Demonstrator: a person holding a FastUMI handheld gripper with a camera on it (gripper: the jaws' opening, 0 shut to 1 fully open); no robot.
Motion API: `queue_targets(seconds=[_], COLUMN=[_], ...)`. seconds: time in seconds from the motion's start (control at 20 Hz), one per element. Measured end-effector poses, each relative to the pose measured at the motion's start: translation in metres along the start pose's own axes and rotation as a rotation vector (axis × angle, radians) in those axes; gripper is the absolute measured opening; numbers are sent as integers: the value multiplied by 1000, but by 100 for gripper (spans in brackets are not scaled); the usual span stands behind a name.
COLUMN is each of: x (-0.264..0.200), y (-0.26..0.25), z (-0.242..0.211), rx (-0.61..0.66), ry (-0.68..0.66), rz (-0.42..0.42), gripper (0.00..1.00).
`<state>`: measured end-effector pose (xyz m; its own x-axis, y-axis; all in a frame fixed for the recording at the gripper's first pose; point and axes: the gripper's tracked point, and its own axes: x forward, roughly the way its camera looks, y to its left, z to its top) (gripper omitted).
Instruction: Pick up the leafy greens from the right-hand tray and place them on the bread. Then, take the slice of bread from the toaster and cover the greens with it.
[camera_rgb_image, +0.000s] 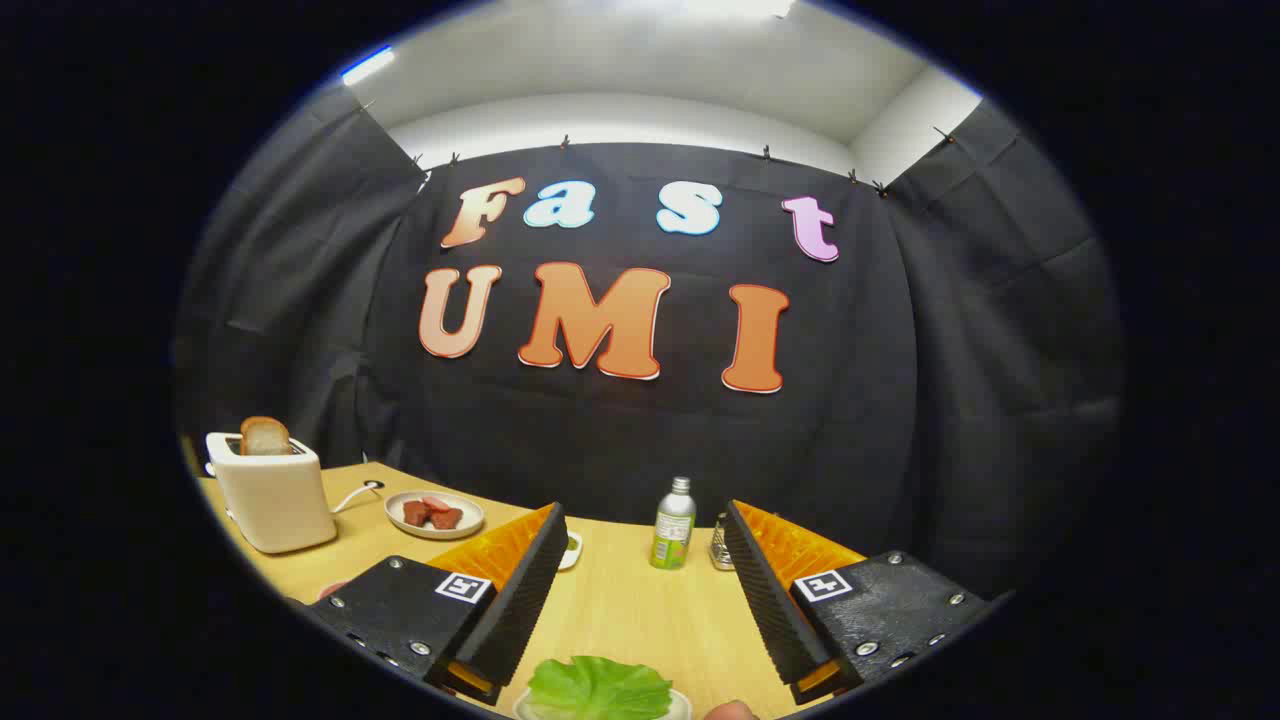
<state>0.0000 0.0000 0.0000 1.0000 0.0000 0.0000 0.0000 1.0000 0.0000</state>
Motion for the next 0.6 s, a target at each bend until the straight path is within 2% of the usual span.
queue_targets(seconds=[0.15,0.35,0.6], x=[-6,-12,-10], y=[16,25,31], z=[22,42,53], rx=[11,-22,18], ry=[-46,-90,-97], rz=[41,44,51], gripper=[94,93,93])
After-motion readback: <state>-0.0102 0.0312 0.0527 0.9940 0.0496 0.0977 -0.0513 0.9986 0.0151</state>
